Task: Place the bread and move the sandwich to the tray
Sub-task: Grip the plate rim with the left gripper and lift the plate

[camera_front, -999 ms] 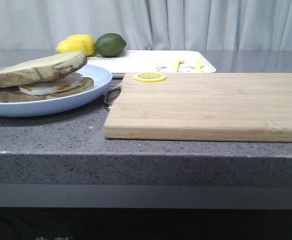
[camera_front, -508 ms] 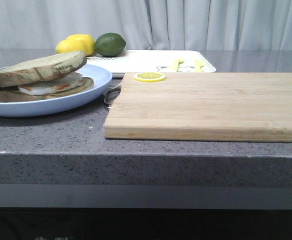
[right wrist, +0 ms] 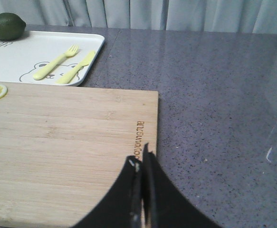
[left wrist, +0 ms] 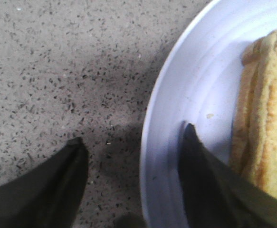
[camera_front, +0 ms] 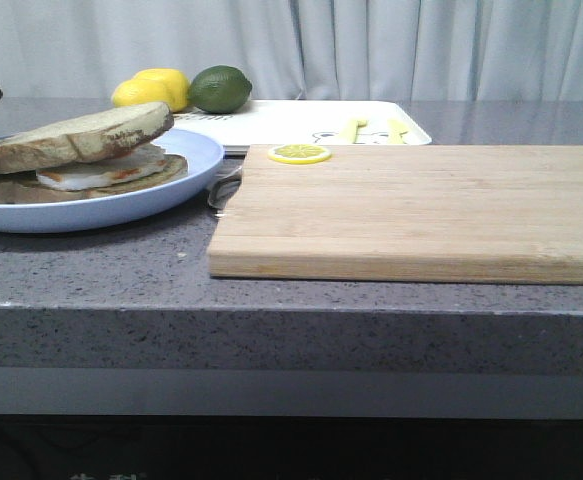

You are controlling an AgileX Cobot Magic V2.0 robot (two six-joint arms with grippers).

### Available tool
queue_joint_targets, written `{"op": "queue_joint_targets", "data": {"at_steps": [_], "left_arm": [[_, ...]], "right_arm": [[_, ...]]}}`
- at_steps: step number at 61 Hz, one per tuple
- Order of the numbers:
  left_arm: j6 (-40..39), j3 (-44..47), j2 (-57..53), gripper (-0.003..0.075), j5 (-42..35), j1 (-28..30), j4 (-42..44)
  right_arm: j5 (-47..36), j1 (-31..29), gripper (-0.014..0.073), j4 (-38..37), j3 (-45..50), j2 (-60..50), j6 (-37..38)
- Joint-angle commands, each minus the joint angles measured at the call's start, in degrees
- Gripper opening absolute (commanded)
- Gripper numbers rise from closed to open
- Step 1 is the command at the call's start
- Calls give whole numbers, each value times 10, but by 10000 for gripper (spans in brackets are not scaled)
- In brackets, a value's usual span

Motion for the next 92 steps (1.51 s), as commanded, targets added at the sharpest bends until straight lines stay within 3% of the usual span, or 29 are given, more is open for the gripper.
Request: {"op": "queue_joint_targets", "data": {"at_steps": [1,14,33,53,61,71,92], "left_arm": [[-1,-13,-12,297,-17,1,2],[-1,-13,-11,-17,-13,1,1],[8,-13,-88,-18,11,26,-69],[172,-52,-123,-19,116,105,-366],[193,-77,-116,-19,122,105,-418],[192,-171,-58,-19,148,84,-424],[145,-460,167,-19,176,21,-429]], "right_arm": [[-49,-1,-77,3,-15,1,-5],[-49,-1,-77,3,-15,1,-5],[-49,-1,-77,3,-15,1,-5],[-49,-1,-77,3,-15,1,-5],[-49,-1,-77,3,-15,1,-5],[-49,-1,-77,3,-15,1,-5],[-41,-1,-77,3,-15,1,-5]]}}
